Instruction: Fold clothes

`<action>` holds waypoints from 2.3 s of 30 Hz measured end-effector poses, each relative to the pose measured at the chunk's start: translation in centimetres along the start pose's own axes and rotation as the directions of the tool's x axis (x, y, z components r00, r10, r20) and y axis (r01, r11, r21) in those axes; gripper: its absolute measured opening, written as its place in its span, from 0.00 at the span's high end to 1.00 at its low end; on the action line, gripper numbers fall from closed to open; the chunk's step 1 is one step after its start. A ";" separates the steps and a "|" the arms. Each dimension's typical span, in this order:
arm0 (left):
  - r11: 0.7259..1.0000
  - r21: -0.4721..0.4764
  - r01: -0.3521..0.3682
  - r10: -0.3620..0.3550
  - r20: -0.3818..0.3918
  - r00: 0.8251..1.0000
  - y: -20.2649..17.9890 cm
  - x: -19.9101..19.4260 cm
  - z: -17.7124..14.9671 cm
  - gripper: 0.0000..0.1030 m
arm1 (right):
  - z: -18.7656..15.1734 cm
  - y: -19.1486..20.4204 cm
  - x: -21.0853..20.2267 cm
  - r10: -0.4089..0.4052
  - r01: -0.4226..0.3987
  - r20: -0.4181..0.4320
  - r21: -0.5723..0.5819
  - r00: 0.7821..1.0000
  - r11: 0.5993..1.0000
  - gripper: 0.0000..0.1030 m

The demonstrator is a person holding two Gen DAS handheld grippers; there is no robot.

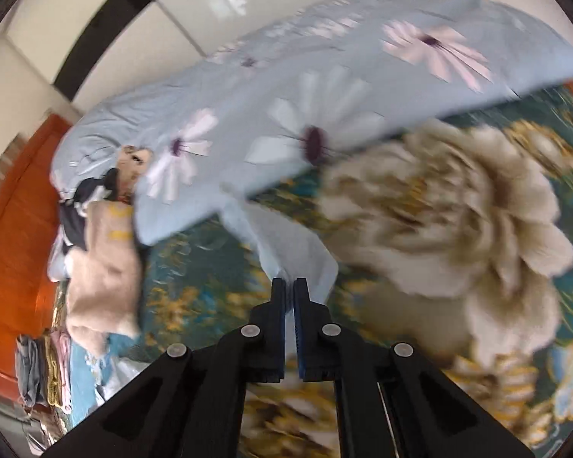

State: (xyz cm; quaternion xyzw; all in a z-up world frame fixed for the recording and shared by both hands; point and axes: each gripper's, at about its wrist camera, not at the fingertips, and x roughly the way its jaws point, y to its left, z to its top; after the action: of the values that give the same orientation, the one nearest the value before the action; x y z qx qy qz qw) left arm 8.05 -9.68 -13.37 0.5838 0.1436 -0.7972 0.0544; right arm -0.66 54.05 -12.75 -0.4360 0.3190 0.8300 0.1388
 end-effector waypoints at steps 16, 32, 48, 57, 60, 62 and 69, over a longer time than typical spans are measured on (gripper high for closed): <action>0.972 -0.232 -0.026 0.019 -0.031 0.999 8.4 0.7 0.1 0.92 | -6.4 -1.8 -2.9 -0.067 0.063 0.016 0.177 0.998 0.982 0.96; 0.969 -0.232 0.090 -0.107 -0.060 0.992 7.3 3.4 -0.9 0.99 | -14.0 9.6 0.4 0.068 -0.076 -0.198 -0.031 0.978 0.997 0.96; 0.865 0.168 -0.473 0.370 0.422 0.827 5.8 -5.2 4.6 0.98 | -16.5 15.6 1.5 0.052 -0.094 -0.258 -0.151 0.965 0.984 0.96; 0.991 0.029 -0.133 0.130 0.093 0.987 9.5 1.5 1.4 0.95 | -19.0 17.9 3.6 0.031 -0.100 -0.325 -0.198 0.945 0.975 0.96; 0.995 -0.094 0.037 -0.023 0.143 0.989 12.5 -0.1 1.7 0.73 | -19.3 18.4 3.9 0.024 -0.098 -0.333 -0.207 0.942 0.973 0.96; 0.980 -0.160 0.114 -0.084 0.184 0.979 14.8 -1.0 2.1 0.61 | -19.6 18.7 4.1 0.018 -0.095 -0.339 -0.213 0.941 0.973 0.96; 0.853 -0.470 0.227 -0.122 0.244 0.962 24.0 -1.4 3.3 0.49 | -20.5 19.3 5.0 -0.025 -0.061 -0.356 -0.229 0.934 0.971 0.96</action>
State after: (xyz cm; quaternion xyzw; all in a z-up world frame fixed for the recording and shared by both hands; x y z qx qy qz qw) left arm 11.57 -33.58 -15.07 0.4496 0.3889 -0.7913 0.1433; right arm -0.35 25.90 -17.42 -0.5897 0.2416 0.7704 0.0181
